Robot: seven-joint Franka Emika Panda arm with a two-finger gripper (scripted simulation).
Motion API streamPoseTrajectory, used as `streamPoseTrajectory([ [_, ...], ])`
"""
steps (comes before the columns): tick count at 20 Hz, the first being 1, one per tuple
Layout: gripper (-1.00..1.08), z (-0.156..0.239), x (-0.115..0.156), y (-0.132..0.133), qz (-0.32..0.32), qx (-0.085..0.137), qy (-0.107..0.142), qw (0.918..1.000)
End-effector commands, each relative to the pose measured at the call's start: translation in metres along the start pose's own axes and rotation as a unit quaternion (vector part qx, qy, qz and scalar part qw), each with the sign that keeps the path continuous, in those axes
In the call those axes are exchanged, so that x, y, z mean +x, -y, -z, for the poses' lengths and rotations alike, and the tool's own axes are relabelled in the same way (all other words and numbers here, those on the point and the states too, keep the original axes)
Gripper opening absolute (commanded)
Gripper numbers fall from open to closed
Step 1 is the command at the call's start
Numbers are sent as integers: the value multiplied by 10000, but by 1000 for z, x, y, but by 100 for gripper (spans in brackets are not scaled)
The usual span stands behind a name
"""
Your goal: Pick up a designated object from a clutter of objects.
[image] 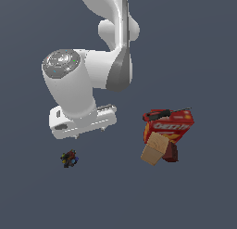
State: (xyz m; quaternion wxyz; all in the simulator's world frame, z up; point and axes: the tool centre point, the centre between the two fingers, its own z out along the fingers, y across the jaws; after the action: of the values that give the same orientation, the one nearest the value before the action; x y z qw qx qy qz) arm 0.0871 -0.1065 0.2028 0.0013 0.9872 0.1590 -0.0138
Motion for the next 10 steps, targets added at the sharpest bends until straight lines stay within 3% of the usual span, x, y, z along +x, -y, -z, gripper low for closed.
streamPoseTrajectory([
  [1, 100, -18, 4, -22, 211, -7, -19, 9998],
  [10, 100, -80, 7, -91, 870, -19, -87, 9962],
])
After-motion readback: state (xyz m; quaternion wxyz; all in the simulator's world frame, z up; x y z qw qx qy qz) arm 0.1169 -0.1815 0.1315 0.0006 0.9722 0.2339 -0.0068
